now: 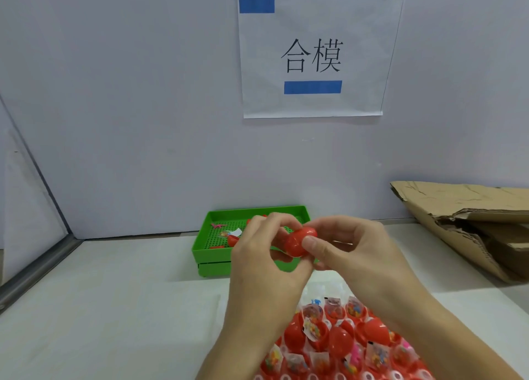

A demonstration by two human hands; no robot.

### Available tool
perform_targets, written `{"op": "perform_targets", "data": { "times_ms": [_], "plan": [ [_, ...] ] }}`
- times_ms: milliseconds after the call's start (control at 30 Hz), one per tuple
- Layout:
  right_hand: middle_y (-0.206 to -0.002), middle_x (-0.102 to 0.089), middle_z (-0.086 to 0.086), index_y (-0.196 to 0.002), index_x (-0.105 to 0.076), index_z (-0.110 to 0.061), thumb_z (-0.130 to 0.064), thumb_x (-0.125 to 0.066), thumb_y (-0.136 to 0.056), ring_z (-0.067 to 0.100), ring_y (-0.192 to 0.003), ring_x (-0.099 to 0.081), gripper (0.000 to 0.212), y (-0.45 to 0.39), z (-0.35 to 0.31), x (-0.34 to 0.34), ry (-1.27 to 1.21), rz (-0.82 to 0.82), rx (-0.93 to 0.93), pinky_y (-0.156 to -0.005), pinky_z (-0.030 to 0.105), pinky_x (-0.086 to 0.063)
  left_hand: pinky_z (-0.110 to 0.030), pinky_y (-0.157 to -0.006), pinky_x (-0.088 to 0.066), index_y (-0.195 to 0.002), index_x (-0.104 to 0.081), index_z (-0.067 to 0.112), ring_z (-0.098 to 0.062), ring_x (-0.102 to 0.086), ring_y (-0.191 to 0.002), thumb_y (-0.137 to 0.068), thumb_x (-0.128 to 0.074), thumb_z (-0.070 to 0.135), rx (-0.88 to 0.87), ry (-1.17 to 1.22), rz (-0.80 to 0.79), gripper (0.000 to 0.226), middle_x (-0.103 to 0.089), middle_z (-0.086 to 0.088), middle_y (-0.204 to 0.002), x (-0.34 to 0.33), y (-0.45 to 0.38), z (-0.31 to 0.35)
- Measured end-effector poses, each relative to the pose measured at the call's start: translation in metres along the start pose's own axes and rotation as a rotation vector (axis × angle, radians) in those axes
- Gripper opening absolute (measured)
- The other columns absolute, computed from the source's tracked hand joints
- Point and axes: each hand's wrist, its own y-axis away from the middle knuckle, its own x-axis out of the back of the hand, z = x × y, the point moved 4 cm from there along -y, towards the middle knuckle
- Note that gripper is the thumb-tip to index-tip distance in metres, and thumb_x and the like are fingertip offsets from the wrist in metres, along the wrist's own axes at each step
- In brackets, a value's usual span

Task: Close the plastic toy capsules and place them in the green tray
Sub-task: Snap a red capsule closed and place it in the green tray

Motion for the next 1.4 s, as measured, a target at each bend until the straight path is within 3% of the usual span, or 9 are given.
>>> {"op": "perform_targets", "data": {
  "times_ms": [133,233,333,467,633,767,1000,1167,1400],
  "plan": [
    [-0.096,-0.078,0.0,-0.099,-0.077,-0.02,-0.004,-0.069,-0.087,0.015,-0.091,-0.074,0.022,-0.005,0.007,0.01,-0.088,0.021,-0.034,-0.073,0.02,-0.058,-0.02,-0.071,-0.058,-0.105,-0.064,0.024,-0.011,-0.07,-0.09,-0.084,-0.075,0.018,0.225,0.374,-0.053,0.024,-0.066,0.0,-0.1,-0.002,-0.001,-0.006],
    [-0.101,-0.078,-0.001,-0.101,-0.079,-0.026,-0.015,-0.069,-0.081,0.011,-0.092,-0.073,0.025,-0.008,0.008,0.013,-0.146,-0.002,-0.017,-0.074,0.017,-0.055,-0.03,-0.074,-0.061,-0.103,-0.07,0.01,-0.02,-0.074,-0.092,-0.089,-0.067,0.014,0.436,0.686,-0.059,0.015,-0.074,-0.01,-0.099,-0.004,-0.002,-0.011],
    [-0.105,-0.077,-0.003,-0.106,-0.077,-0.032,-0.025,-0.067,-0.076,0.008,-0.093,-0.071,0.032,-0.006,0.007,0.012,-0.142,-0.043,0.012,-0.075,0.016,-0.054,-0.03,-0.075,-0.06,-0.097,-0.074,0.007,-0.029,-0.074,-0.091,-0.078,-0.071,0.02,0.462,0.799,-0.096,0.023,-0.076,-0.014,-0.095,-0.006,-0.003,-0.014],
    [-0.107,-0.076,-0.006,-0.109,-0.076,-0.032,-0.01,-0.065,-0.089,0.009,-0.099,-0.071,0.032,-0.007,0.008,0.01,-0.103,-0.026,0.031,-0.078,0.016,-0.054,-0.026,-0.076,-0.059,-0.089,-0.077,0.012,-0.025,-0.075,-0.09,-0.073,-0.073,0.021,0.4,0.816,-0.1,0.019,-0.076,-0.012,-0.093,-0.005,-0.004,-0.012],
    [-0.108,-0.077,-0.002,-0.106,-0.078,-0.025,-0.003,-0.062,-0.093,0.014,-0.104,-0.071,0.03,-0.005,0.008,0.005,-0.15,-0.026,0.027,-0.083,0.019,-0.056,-0.011,-0.073,-0.054,-0.088,-0.073,0.019,-0.005,-0.071,-0.085,-0.077,-0.081,0.009,0.145,0.404,0.037,0.017,-0.075,0.009,-0.086,0.001,-0.003,-0.003],
    [-0.106,-0.077,-0.002,-0.105,-0.077,-0.031,-0.004,-0.061,-0.093,0.015,-0.103,-0.072,0.034,-0.004,0.004,0.003,-0.156,-0.038,0.025,-0.084,0.02,-0.056,-0.01,-0.074,-0.053,-0.091,-0.072,0.019,-0.004,-0.07,-0.087,-0.079,-0.078,0.003,0.106,0.349,0.065,0.021,-0.074,0.011,-0.088,0.0,-0.002,-0.001],
    [-0.085,-0.076,-0.002,-0.096,-0.078,-0.033,-0.029,-0.073,-0.075,0.004,-0.074,-0.068,0.021,-0.002,-0.006,0.008,-0.021,0.073,0.141,-0.069,0.013,-0.052,-0.025,-0.079,-0.058,-0.1,-0.07,0.007,-0.021,-0.074,-0.091,-0.091,-0.061,0.004,0.375,0.815,-0.014,0.013,-0.076,-0.013,-0.094,-0.008,-0.002,-0.012],
    [-0.085,-0.074,0.0,-0.094,-0.076,-0.031,-0.036,-0.077,-0.067,0.016,-0.082,-0.07,0.027,0.001,-0.01,0.006,0.029,0.086,0.208,-0.073,0.025,-0.058,-0.027,-0.08,-0.059,-0.103,-0.069,0.0,-0.022,-0.074,-0.093,-0.08,-0.065,0.021,0.404,0.911,-0.075,0.032,-0.076,-0.014,-0.097,-0.014,-0.002,-0.011],
    [-0.084,-0.071,-0.002,-0.098,-0.075,-0.027,-0.006,-0.082,-0.076,0.016,-0.079,-0.068,0.031,0.003,-0.014,0.004,0.129,0.07,0.282,-0.073,0.034,-0.059,-0.027,-0.08,-0.059,-0.107,-0.066,-0.008,-0.028,-0.072,-0.098,-0.085,-0.058,0.016,0.489,1.036,-0.098,0.034,-0.073,-0.022,-0.103,-0.017,-0.002,-0.01]
  ]
}}
